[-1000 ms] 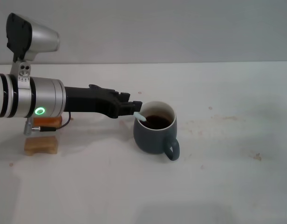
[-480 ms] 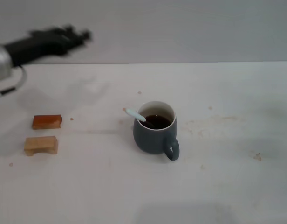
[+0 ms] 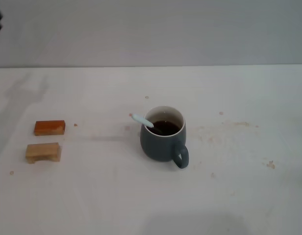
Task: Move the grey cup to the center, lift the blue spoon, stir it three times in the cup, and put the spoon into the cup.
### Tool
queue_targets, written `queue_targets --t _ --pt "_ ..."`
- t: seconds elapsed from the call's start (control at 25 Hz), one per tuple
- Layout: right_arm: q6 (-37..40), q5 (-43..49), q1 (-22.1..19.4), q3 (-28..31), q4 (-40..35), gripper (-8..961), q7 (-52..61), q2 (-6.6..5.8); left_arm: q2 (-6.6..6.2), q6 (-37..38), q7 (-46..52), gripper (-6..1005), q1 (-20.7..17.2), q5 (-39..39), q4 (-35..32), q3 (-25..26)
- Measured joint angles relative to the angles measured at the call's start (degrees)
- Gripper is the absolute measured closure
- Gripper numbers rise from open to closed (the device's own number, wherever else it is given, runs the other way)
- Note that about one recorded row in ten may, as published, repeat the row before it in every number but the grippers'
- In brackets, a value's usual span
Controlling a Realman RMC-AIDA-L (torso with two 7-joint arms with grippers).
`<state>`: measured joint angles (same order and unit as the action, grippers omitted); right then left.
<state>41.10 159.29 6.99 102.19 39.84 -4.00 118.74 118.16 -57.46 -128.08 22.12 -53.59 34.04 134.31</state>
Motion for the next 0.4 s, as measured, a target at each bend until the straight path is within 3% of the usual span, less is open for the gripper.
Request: queue_targets --t 0.08,0.12,0.16,0.4 --pt "2.57 -0.06 0.0 2.0 -2.42 939 0.01 -0.06 0.0 0.0 0.0 461 0.0 0.0 0.0 0.0" --pt "5.02 0.03 0.19 4.32 -4.81 939 0.01 -0.22 -0.17 -0.5 -6.01 461 -0.16 3.63 -4.33 0.84" --pt "5.02 0.03 0.19 4.32 -4.81 939 0.01 -0.22 -0.17 -0.5 -6.01 461 -0.16 3.63 -4.33 0.84" --pt "12.07 0.4 0.97 8.43 -11.86 939 0.04 -2.41 -0.02 1.32 -13.29 461 -0.42 4.42 -9.48 3.3"
